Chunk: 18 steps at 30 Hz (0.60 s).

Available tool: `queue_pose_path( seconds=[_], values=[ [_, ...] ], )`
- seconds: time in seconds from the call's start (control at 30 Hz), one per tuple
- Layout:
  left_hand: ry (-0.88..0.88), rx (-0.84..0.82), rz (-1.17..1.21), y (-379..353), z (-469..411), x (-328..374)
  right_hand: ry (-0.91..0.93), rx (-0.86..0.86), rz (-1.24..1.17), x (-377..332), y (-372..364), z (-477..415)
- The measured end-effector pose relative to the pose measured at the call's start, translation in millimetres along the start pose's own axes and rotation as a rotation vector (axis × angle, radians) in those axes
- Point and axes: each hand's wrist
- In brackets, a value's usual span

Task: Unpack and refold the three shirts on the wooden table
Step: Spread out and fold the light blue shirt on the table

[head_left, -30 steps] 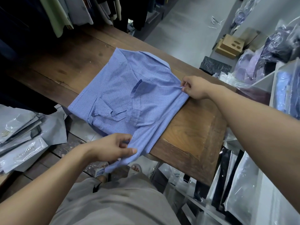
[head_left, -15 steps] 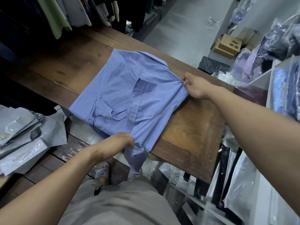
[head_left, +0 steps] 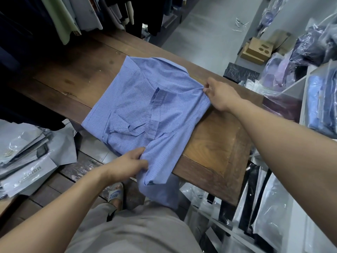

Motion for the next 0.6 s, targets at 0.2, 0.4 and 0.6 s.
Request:
queue_pose_path(
  seconds=[0.2,0.4,0.6],
  values=[
    [0.013,0.213,-0.575,9.6,-3.1,9.1,-0.013,0.044,0.019,-9.2,-6.6,-3.7],
    [0.389,0.073,-0.500,17.8,8.9,68.0,-0.029,0.023,0.033,-15.6,-9.2,-7.6],
    [0.233,0.485,-0.513,21.7,-5.3,102.0,-0.037,-0.040,-0.088,-8.1,-6.6,-4.6]
  ],
)
Point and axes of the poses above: each hand's wrist, its own z-axis away from the middle knuckle, its own y-axis out of the back of the hand, x = y × z, and after that the axes turned 3 degrees about -z, right-handed
